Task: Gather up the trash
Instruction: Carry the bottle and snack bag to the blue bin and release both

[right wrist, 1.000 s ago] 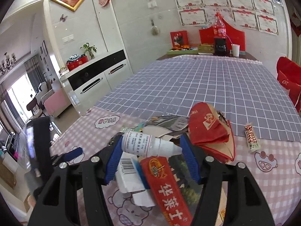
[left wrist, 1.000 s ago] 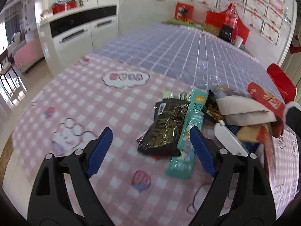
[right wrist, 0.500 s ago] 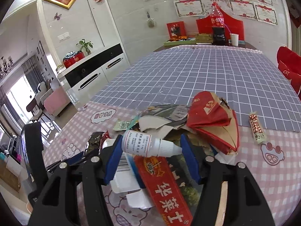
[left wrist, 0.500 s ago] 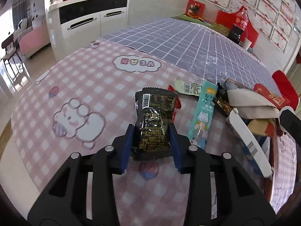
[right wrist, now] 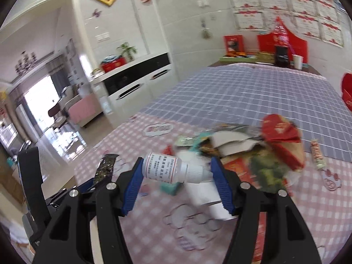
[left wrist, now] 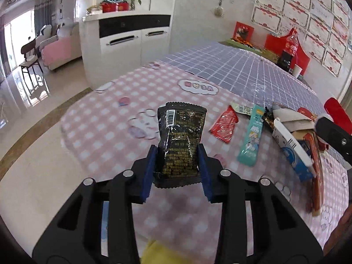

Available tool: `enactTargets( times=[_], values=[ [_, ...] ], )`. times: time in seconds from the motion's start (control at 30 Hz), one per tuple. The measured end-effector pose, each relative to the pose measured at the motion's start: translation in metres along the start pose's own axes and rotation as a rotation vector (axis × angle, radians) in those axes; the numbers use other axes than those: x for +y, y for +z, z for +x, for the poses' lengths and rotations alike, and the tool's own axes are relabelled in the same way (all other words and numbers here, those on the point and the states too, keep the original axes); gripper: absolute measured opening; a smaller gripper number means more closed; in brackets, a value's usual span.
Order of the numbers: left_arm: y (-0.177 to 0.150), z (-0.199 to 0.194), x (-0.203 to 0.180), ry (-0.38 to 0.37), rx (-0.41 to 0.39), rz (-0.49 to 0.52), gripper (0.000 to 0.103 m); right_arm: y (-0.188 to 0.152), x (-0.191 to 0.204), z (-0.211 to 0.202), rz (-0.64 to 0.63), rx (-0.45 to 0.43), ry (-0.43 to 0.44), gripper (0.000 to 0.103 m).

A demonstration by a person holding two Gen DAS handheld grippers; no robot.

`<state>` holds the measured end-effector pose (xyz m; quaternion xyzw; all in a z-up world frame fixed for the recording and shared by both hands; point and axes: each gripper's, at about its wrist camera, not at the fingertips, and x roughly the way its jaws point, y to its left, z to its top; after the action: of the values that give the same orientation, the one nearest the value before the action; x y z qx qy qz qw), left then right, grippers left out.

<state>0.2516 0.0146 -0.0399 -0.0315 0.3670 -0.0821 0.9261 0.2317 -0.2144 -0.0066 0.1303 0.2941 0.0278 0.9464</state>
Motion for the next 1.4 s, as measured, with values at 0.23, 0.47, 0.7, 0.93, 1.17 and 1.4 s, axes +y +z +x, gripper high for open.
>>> enactTargets(
  times=[0.23, 0.47, 0.7, 0.93, 1.17, 1.4],
  values=[
    [-0.03, -0.033, 0.037, 0.1, -0.029, -0.024, 0.036, -0.02, 0.056, 0.015, -0.083, 0.062, 0.106, 0.061],
    [-0.058, -0.063, 0.089, 0.187, -0.042, -0.109, 0.036, -0.048, 0.122, 0.027, -0.193, 0.137, 0.216, 0.061],
    [-0.091, -0.075, 0.148, 0.299, -0.014, -0.234, 0.037, -0.084, 0.192, 0.039, -0.333, 0.22, 0.344, 0.061],
    [-0.124, -0.056, 0.192, 0.362, 0.088, -0.331, 0.037, -0.124, 0.243, 0.068, -0.436, 0.335, 0.384, 0.061],
    [-0.134, -0.031, 0.217, 0.403, 0.148, -0.366, 0.071, -0.14, 0.258, 0.092, -0.462, 0.4, 0.358, 0.061],
    [-0.141, -0.029, 0.237, 0.43, 0.165, -0.412, 0.071, -0.149, 0.266, 0.105, -0.476, 0.425, 0.353, 0.061]
  ],
)
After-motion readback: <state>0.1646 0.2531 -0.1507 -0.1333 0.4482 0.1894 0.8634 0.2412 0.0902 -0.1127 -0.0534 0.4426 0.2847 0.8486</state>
